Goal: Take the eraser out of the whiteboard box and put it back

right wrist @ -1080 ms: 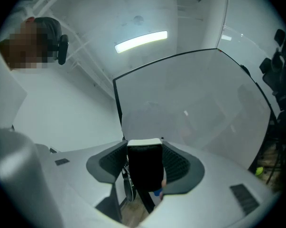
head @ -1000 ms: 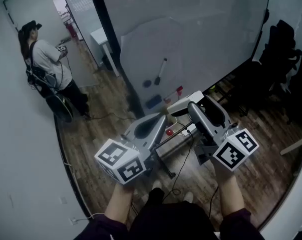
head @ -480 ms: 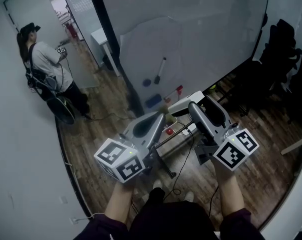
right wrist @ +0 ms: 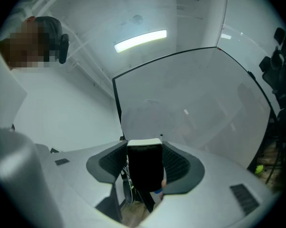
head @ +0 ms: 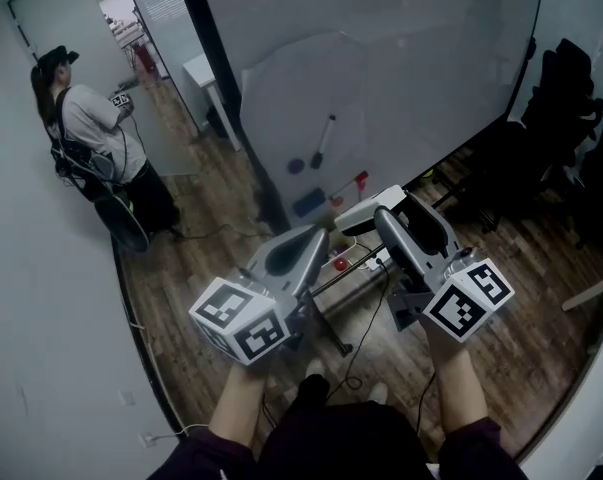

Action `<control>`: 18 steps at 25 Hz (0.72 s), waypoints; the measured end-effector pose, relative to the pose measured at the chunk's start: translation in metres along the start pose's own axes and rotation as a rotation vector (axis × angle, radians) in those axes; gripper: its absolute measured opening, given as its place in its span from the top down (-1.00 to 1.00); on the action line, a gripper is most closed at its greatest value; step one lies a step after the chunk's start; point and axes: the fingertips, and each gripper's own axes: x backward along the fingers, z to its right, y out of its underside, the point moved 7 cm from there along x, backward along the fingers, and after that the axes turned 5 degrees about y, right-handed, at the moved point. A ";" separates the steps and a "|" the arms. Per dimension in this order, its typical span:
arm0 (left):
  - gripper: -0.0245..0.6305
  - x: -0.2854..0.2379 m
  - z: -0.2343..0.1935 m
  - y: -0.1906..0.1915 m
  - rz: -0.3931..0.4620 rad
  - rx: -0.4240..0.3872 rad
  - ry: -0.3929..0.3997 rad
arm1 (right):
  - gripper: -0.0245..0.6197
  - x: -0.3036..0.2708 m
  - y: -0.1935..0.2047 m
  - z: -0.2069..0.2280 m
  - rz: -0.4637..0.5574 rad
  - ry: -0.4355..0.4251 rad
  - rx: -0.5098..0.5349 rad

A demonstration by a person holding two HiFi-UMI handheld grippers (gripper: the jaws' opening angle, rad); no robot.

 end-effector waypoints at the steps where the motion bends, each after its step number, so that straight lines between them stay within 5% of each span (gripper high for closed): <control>1: 0.91 0.000 -0.001 0.002 -0.002 0.004 -0.001 | 0.23 -0.001 0.002 0.001 -0.004 0.001 -0.003; 18: 0.91 0.017 -0.041 0.040 -0.077 0.045 -0.081 | 0.23 -0.020 0.073 0.020 -0.128 0.065 -0.040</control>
